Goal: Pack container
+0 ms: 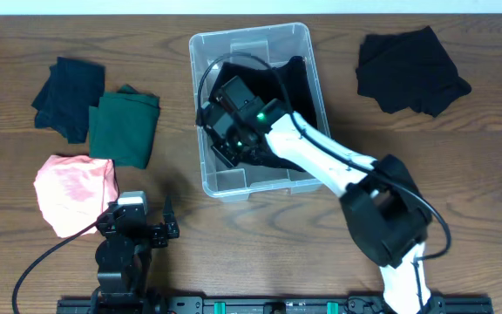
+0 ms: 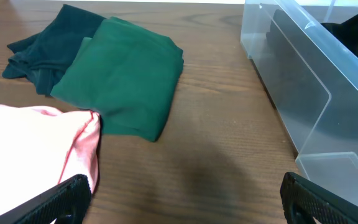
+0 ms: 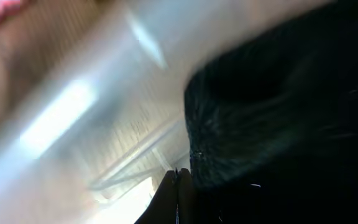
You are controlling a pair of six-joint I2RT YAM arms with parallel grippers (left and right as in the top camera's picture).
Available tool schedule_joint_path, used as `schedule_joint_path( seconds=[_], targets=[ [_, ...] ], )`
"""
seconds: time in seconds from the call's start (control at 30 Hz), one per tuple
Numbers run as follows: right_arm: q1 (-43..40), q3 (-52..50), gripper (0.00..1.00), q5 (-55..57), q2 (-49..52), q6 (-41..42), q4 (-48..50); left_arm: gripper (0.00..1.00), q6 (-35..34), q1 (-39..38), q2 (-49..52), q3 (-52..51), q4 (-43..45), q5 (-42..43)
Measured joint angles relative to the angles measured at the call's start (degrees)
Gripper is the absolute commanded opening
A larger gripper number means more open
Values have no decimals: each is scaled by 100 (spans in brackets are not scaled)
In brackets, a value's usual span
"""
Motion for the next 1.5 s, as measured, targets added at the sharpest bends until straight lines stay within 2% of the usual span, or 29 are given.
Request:
schedule_joint_path(
  seconds=[0.23,0.37,0.73,1.17,1.2,1.23,1.27,1.4,1.5],
  targets=[
    [-162,175,1,-11,-789,-11,525,98,0,0,0,0,-2,-2],
    [-210,260,1,-13,-835,-11,717,98,2,0,0,0,0,0],
    [-214,254,1,63,511,256,1128,98,2,0,0,0,-2,0],
    [-240,254,2,-76,549,417,960,98,2,0,0,2,-2,0],
    [-247,254,10,-81,511,433,953,98,0,0,0,0,-2,0],
    [-269,254,30,-98,407,492,944,98,0,0,0,2,-2,0],
    [-286,254,58,-109,293,560,938,98,0,0,0,2,0,0],
    [-590,251,93,-146,-614,730,929,98,0,0,0,0,0,0],
    [-1121,267,99,-120,-1515,933,857,98,0,0,0,2,0,0]
  ],
)
